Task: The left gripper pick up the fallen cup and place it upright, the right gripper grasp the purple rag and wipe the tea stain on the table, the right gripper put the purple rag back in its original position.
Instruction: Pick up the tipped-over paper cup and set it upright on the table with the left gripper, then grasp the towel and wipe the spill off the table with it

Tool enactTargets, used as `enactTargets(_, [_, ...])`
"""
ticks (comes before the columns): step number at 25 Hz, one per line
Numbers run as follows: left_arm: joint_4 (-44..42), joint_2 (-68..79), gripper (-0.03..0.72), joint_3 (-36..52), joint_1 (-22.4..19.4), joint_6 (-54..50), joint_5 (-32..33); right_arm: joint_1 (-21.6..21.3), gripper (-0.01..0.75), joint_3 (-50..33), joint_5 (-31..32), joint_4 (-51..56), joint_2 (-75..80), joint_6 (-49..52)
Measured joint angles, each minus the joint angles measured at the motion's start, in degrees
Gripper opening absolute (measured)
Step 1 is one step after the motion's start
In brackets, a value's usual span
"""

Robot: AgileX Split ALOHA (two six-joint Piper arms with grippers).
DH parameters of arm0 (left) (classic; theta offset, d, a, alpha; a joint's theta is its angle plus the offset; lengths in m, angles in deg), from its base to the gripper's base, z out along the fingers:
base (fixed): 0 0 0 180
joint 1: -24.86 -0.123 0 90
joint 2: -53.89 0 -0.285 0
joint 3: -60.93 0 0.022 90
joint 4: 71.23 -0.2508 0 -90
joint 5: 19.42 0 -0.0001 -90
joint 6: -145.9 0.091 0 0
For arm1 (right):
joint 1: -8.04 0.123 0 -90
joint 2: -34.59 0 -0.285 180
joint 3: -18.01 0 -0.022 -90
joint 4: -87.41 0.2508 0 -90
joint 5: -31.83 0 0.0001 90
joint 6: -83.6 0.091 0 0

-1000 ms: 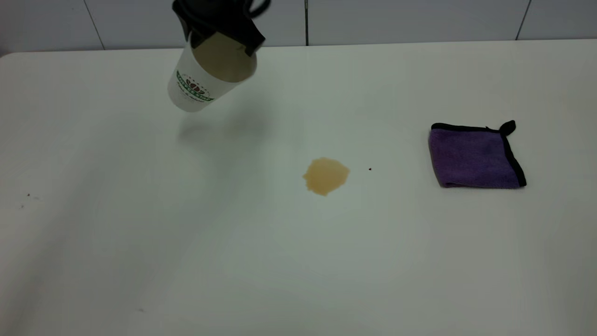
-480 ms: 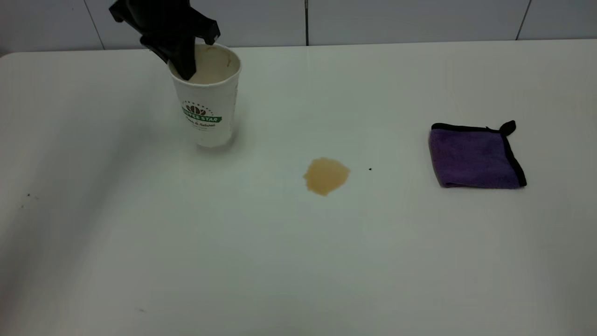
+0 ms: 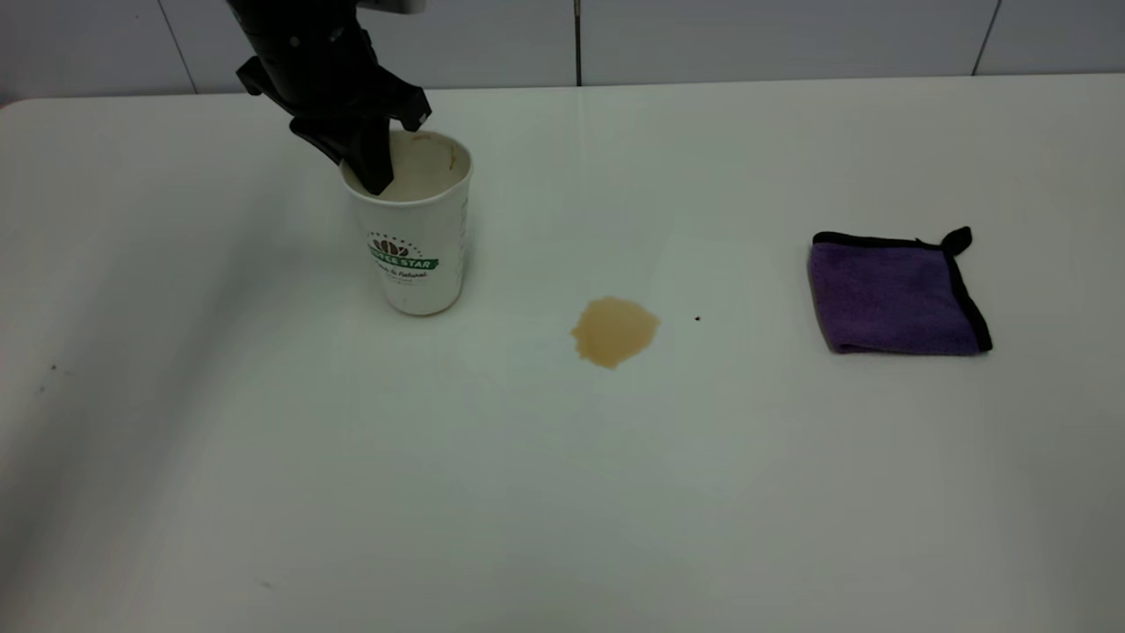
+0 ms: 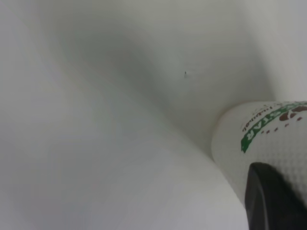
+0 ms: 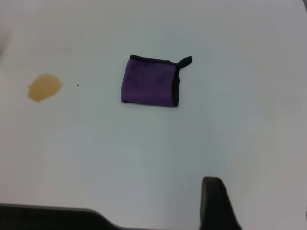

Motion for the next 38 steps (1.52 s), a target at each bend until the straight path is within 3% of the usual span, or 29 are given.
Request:
enactTargets(10, [1.6,0.6,0.038,0.0,0.0,0.1,-2.6,0.0,0.48,0.0,0.0,0.0,0.0,0.0])
enactTargets(13, [1.6,0.6,0.112,0.0,0.0,0.1,-2.6,0.0,0.48,0.0,0.0,0.0,0.0,0.0])
enactTargets(18, [1.6,0.7,0.309,-1.1,0.0,0.1,-1.9,0.0,0.48,0.0,0.0,0.0,0.0,0.0])
enactTargets(24, [1.4,0.7,0.484,-8.1,0.0,0.0,7.4,0.0,0.48,0.0,0.0,0.0,0.0,0.0])
enactTargets(30, [1.2,0.7,0.511,-21.4,0.1,-0.7,25.7,0.0,0.48,0.0,0.0,0.0,0.0,0.0])
enactTargets(34, [1.1,0.4,0.512,-30.9,0.5,-4.3,26.3,0.0,0.48,0.0,0.0,0.0,0.0,0.0])
enactTargets(38, [1.1,-3.3,0.512,-33.1,1.1,-7.7,26.3,0.0,0.48,0.0,0.0,0.0,0.0,0.0])
